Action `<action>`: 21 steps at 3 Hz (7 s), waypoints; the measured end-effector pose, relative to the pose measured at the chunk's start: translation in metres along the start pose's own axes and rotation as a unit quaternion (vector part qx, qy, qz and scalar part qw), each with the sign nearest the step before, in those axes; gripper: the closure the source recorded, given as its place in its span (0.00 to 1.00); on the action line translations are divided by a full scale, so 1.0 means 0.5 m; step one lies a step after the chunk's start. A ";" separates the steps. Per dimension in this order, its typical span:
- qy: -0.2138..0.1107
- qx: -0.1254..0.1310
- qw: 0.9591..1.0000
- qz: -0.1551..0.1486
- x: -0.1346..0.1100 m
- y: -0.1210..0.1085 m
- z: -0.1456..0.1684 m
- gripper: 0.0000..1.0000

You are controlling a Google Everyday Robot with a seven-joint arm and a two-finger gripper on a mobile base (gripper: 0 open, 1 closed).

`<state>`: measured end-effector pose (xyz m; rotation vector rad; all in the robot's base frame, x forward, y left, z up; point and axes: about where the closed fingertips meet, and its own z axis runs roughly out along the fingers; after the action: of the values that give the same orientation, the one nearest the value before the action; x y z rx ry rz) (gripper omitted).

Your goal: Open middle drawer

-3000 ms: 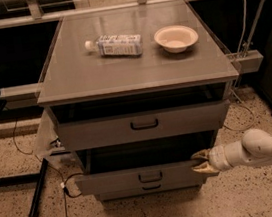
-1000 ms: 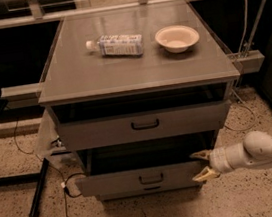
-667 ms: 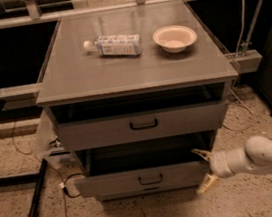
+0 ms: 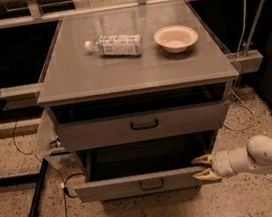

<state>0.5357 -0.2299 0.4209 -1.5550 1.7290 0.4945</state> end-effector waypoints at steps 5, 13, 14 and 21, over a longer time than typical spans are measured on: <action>-0.005 0.003 1.000 0.004 0.001 0.043 -0.014 0.58; -0.025 -0.013 0.999 0.020 0.012 0.135 -0.029 1.00; -0.025 -0.012 0.999 0.022 0.013 0.152 -0.036 1.00; -0.024 -0.017 0.999 0.032 0.043 0.245 -0.079 0.61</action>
Offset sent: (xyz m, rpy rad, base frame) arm -0.3377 -0.0672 -0.0689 0.1124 -0.0112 -0.0729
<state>0.4077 -0.2494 0.4072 -1.5021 1.7462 0.5917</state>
